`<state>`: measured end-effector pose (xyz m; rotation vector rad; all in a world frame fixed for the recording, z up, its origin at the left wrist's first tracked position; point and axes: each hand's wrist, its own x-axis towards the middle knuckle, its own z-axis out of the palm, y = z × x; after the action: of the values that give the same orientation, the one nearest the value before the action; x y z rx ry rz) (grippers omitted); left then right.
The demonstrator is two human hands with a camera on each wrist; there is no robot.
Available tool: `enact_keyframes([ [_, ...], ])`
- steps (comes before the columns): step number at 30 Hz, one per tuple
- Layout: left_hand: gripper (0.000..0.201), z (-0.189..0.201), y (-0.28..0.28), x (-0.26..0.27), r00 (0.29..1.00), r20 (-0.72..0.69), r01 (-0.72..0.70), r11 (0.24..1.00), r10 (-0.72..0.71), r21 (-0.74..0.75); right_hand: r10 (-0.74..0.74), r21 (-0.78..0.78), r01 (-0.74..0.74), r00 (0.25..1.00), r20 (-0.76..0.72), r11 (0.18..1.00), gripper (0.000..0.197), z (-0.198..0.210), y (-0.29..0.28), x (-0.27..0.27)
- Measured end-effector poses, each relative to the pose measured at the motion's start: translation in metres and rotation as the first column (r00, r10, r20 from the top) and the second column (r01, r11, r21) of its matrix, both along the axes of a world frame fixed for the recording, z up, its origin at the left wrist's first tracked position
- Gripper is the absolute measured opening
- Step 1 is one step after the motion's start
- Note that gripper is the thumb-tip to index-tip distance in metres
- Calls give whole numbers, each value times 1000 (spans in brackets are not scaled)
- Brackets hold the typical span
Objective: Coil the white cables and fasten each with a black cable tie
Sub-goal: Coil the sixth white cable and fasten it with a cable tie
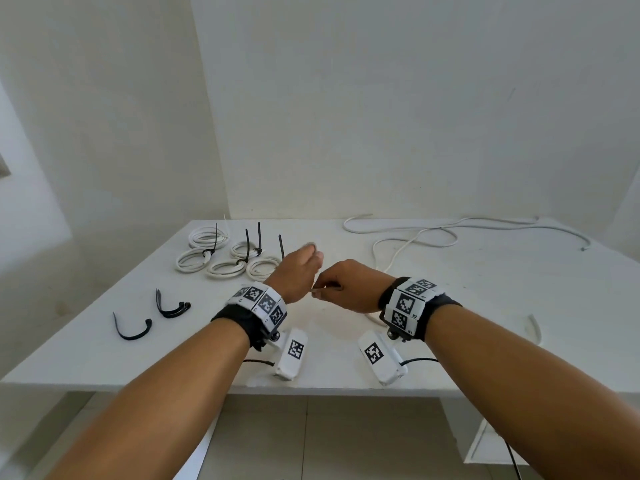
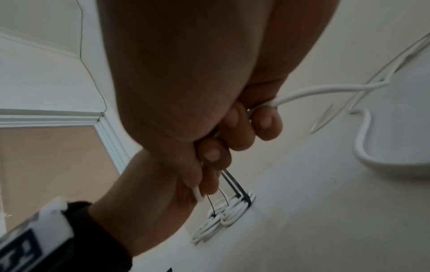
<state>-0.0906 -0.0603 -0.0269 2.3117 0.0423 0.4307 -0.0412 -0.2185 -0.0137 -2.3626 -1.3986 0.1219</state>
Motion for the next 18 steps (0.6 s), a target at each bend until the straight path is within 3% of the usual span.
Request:
enact_keyframes([
  [4,30,4,1,3,990,-133,66,991,-50,118,-8,64,5,999,43,998,16,15,-8,4],
  [8,34,15,-2,2,972,-215,106,992,-89,72,-13,93,4,996,93,996,9,36,-13,8],
  [10,32,19,-1,0,963,-240,123,992,-127,-29,-34,139,21,995,94,990,7,50,-19,16],
  [14,28,15,5,-10,946,-261,123,958,-192,-258,-148,322,133,989,23,937,22,72,-39,38],
  [18,45,12,-3,-17,919,-181,174,773,-350,-609,-213,469,224,974,-76,854,26,73,-48,53],
])
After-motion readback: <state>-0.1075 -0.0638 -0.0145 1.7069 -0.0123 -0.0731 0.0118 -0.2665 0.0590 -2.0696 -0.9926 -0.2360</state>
